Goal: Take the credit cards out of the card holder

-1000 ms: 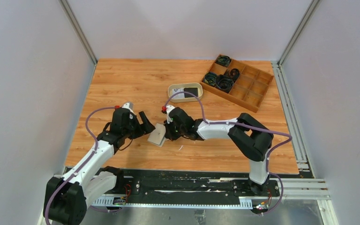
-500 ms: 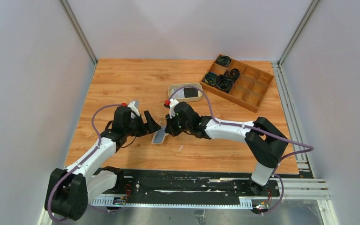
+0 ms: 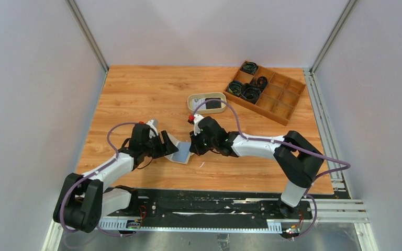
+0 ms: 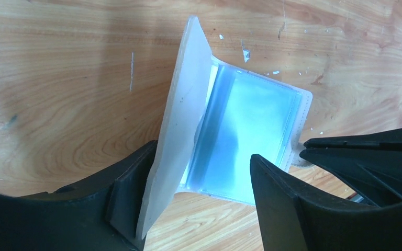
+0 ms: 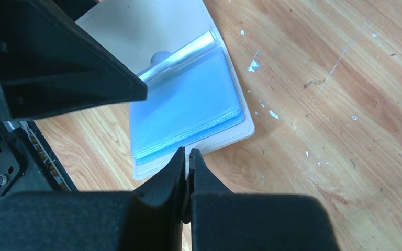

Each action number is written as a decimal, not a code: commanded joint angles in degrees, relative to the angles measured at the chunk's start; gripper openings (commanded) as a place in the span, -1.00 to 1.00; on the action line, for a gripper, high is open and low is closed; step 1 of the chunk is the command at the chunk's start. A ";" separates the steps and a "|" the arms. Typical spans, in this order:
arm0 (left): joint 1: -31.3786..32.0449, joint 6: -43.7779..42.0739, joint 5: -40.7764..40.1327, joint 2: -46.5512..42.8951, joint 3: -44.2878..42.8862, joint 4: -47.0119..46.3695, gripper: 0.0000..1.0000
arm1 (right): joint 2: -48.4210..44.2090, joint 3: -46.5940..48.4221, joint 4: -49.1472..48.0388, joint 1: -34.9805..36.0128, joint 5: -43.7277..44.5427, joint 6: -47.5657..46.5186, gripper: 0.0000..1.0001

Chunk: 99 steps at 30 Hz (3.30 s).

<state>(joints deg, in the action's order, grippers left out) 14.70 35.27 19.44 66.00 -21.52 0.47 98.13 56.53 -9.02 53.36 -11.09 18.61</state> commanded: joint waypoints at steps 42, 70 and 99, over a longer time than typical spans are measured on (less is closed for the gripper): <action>-0.46 13.89 7.25 -6.12 -25.77 -2.50 -1.00 | -23.14 -0.70 -17.31 -14.97 -15.48 14.28 0.38; -0.46 19.47 8.46 -5.79 -32.64 -8.56 -1.00 | -1.10 2.78 -66.64 -20.96 -28.37 61.04 0.34; -0.46 19.11 10.44 -3.61 -34.25 -8.69 -1.00 | 4.75 10.57 -69.03 -17.00 -28.80 66.90 0.07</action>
<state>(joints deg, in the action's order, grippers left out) 14.09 54.65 27.33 62.04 -54.52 -7.81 102.10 64.12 -73.78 33.93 -38.17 83.42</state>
